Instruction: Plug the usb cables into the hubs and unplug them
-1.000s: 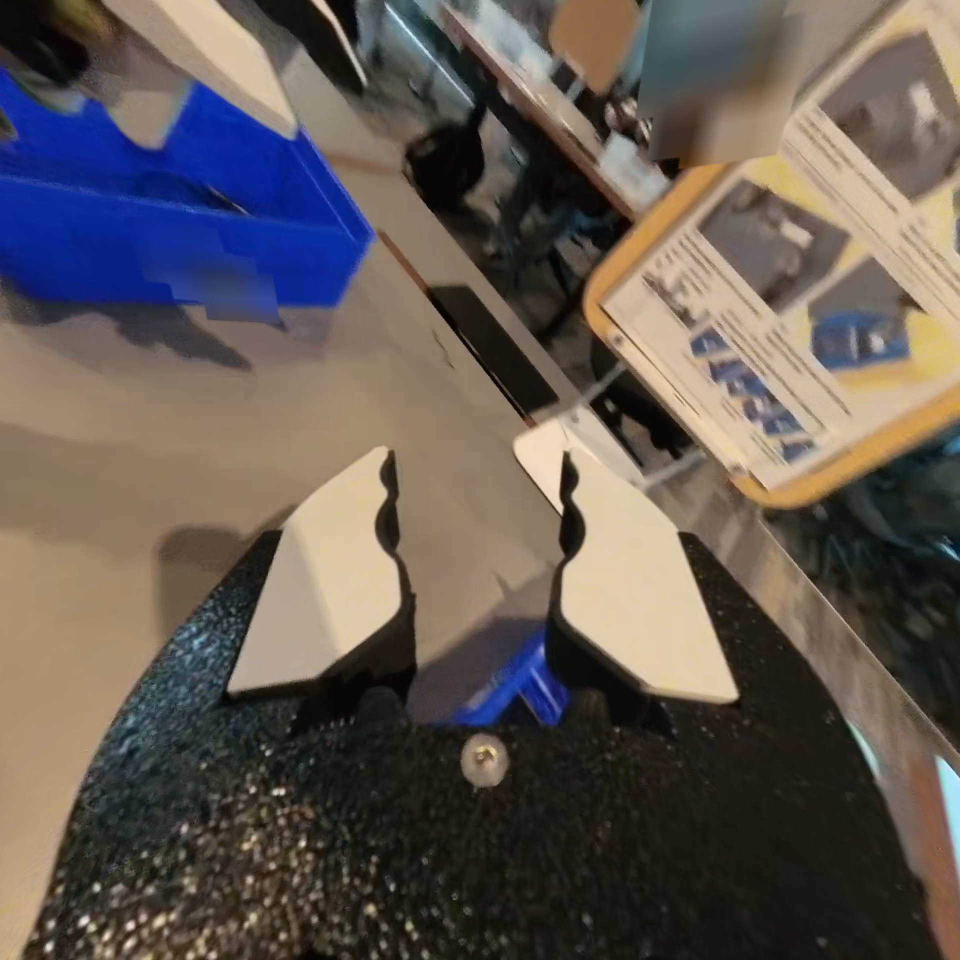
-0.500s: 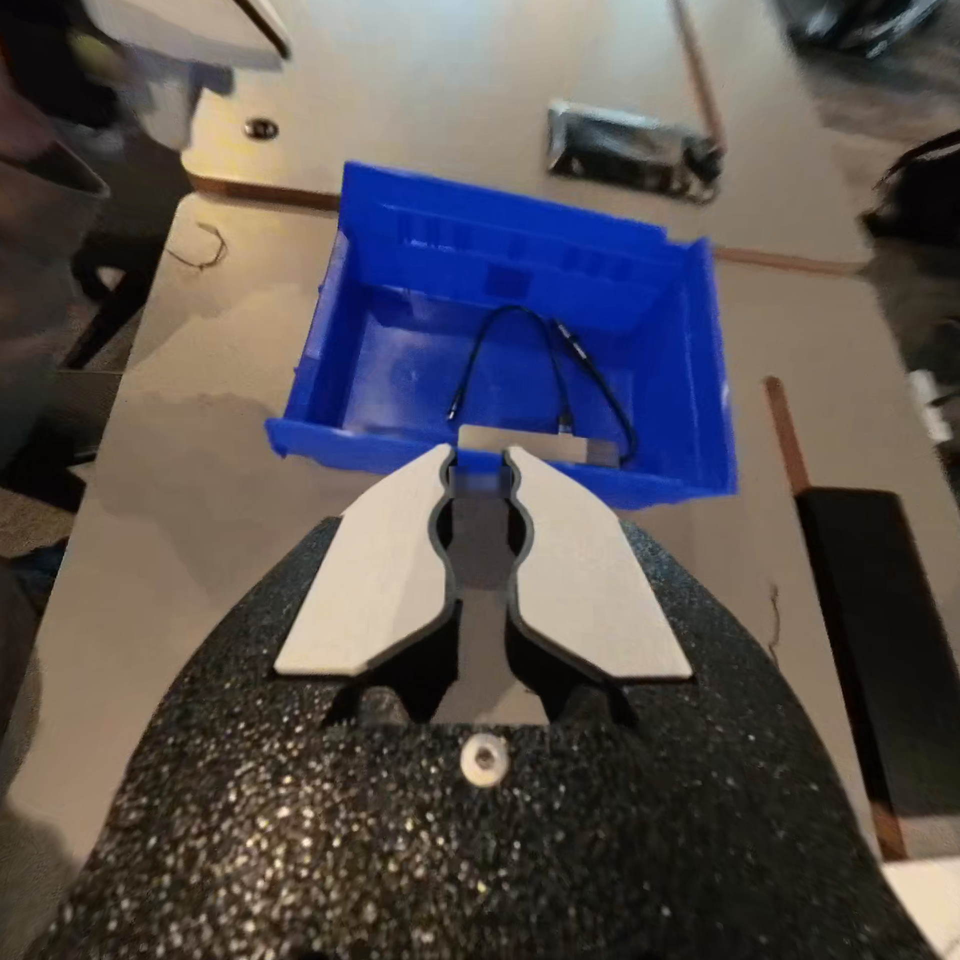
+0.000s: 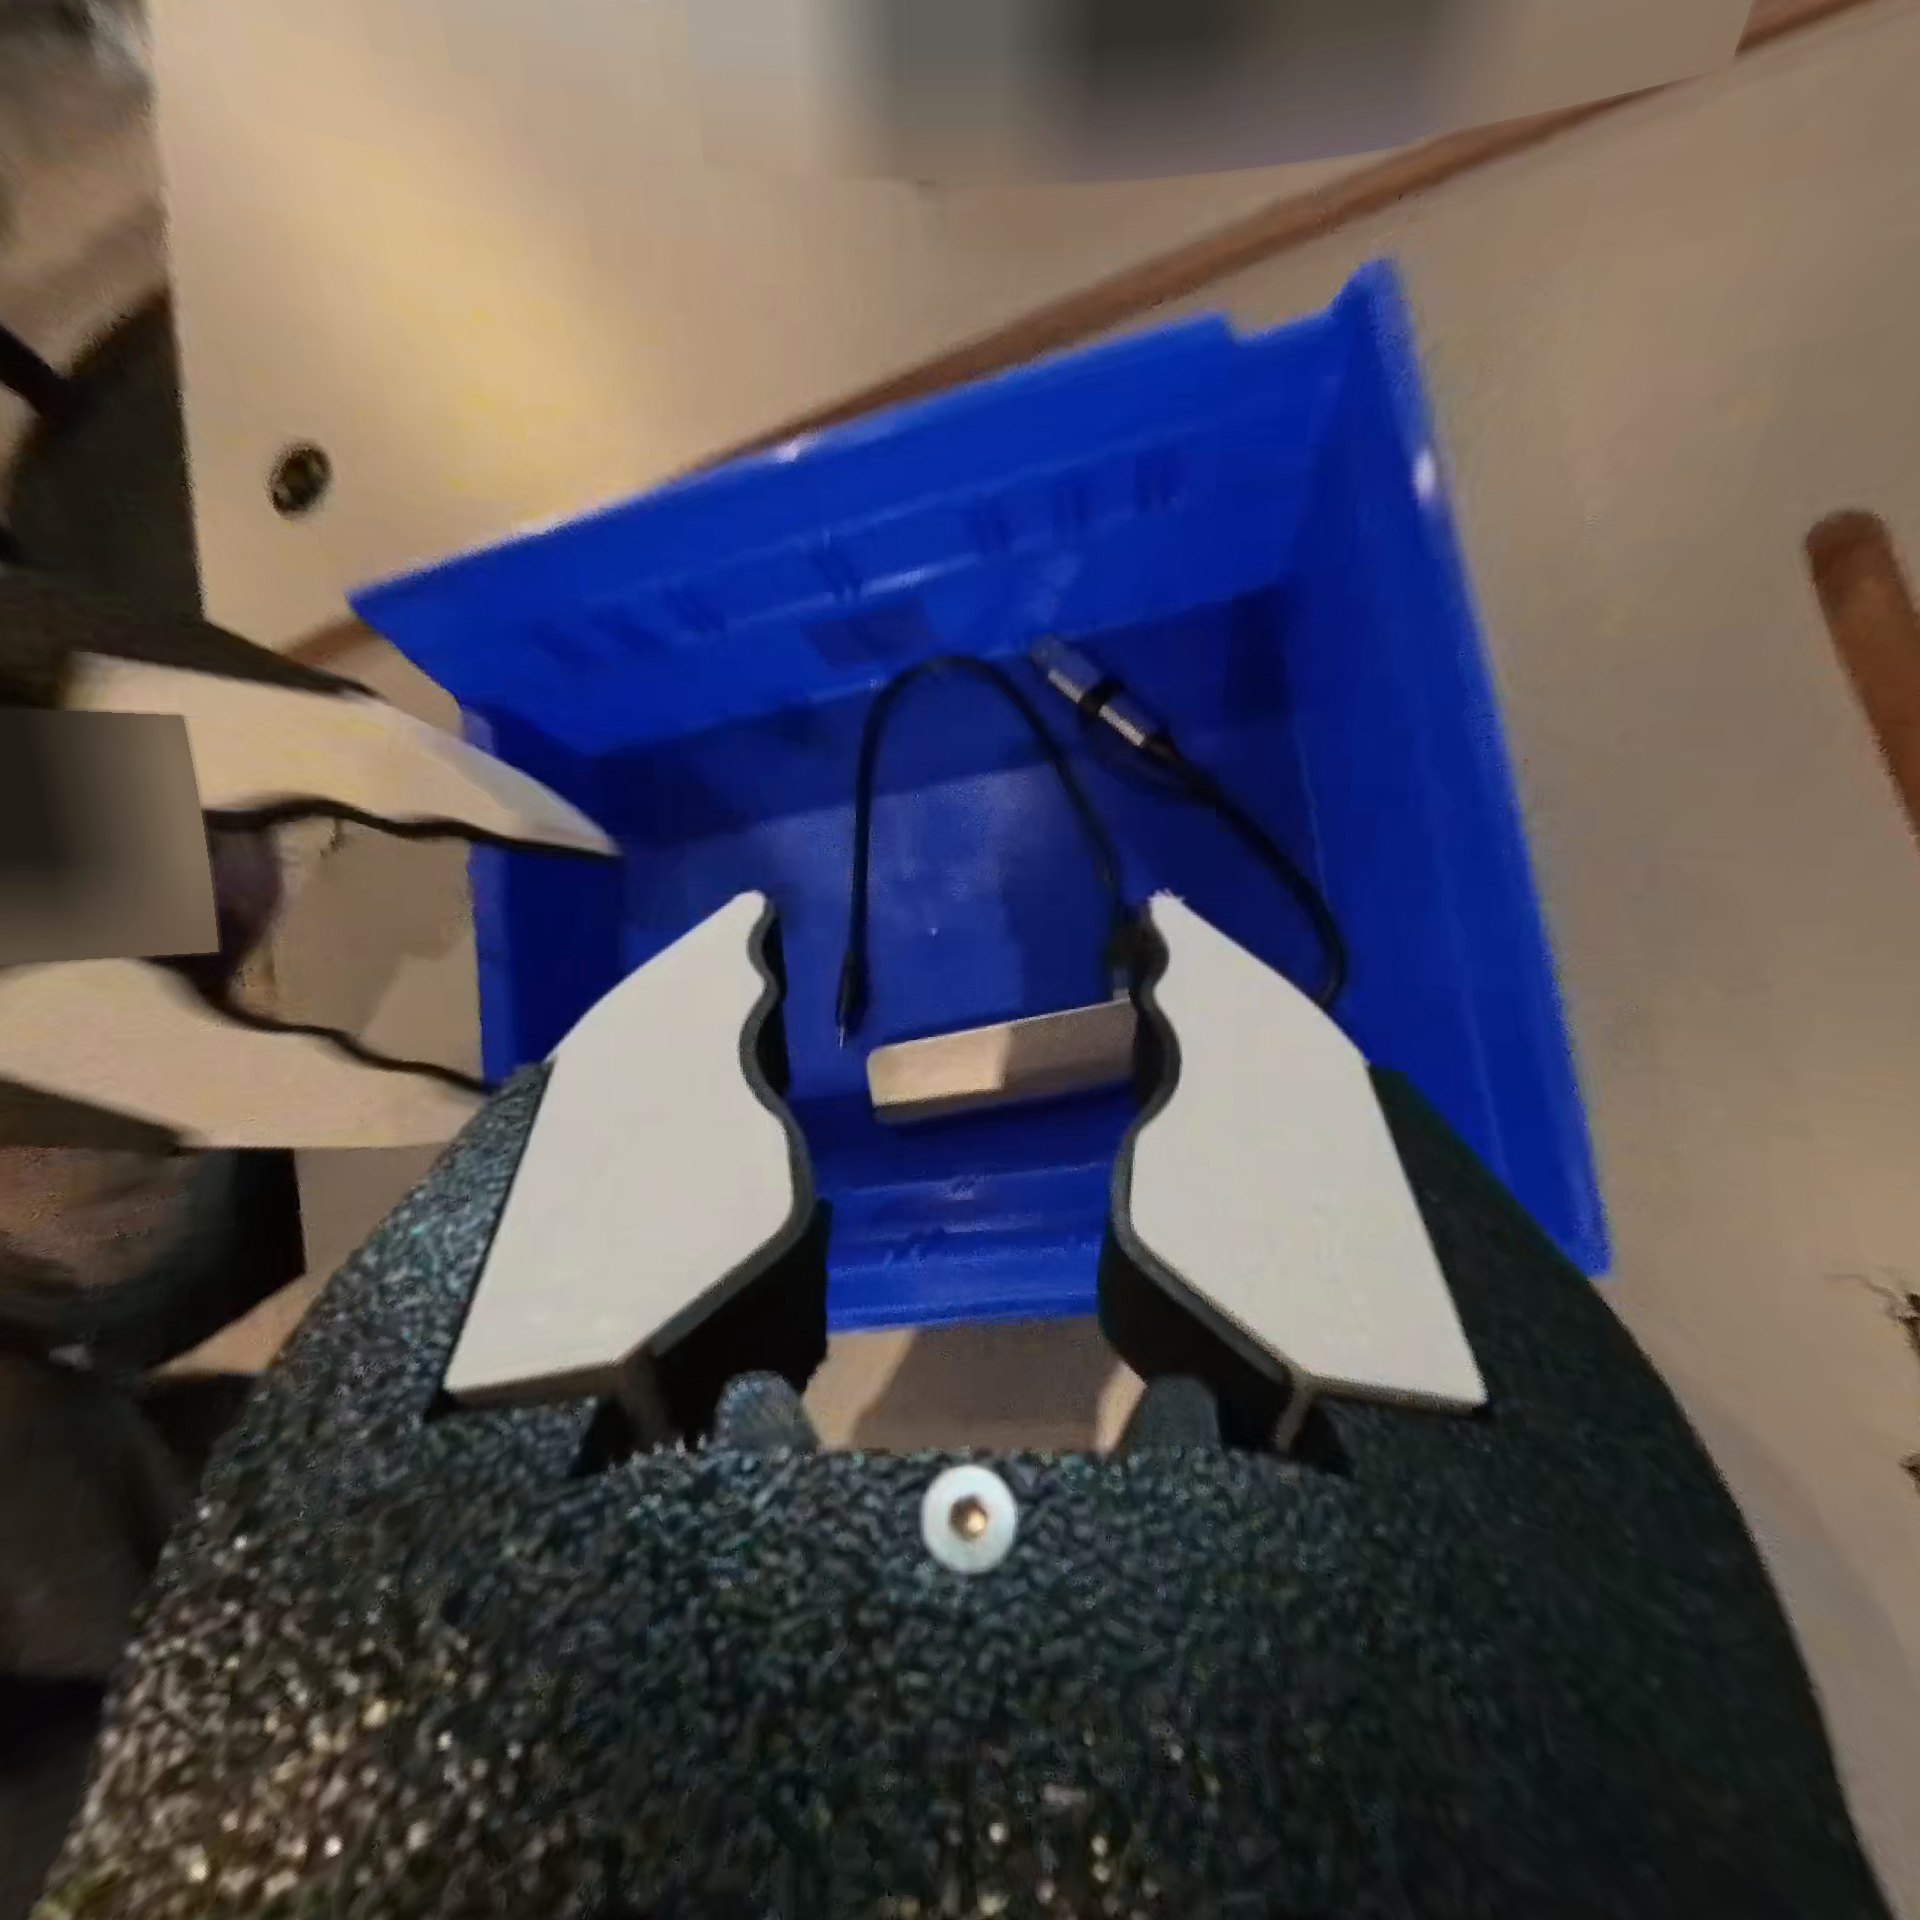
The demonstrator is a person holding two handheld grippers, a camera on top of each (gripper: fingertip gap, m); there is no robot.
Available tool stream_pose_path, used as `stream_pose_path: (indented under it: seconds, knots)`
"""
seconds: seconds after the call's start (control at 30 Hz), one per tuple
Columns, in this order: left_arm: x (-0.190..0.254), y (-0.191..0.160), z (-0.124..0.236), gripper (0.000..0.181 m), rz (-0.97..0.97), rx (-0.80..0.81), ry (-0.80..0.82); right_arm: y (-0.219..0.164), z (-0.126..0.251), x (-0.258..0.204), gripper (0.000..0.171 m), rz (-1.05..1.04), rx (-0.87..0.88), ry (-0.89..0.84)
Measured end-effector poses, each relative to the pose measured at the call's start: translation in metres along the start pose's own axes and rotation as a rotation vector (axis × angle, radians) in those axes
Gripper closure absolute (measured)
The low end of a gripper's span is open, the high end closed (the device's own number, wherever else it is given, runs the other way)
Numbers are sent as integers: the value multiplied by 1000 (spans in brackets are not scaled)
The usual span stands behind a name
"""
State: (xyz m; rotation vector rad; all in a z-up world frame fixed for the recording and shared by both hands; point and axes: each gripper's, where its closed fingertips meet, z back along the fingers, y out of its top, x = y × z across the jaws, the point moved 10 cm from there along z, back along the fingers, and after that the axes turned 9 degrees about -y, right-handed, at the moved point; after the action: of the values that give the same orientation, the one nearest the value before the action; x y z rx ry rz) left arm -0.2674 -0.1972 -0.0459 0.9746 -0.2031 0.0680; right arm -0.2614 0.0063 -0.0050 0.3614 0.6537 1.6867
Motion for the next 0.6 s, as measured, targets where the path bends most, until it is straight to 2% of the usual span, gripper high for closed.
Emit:
stream_pose_path:
  seconds: [0.1, 0.23, 0.47, 0.6]
  knots:
    - [-14, 2, -44, 113, 33, -263, -27, -6, 33, 9, 109, -57, 186, 9]
    - [-26, 13, -86, 107, 156, -393, -74, -17, 76, 12, 109, -94, 434, 45]
    - [-33, 13, -132, 94, 224, -650, 69, -51, 130, 1, 108, -96, 773, 89]
    - [-27, 14, -144, 98, 171, -741, 187, -73, 142, 1, 108, -125, 897, 118]
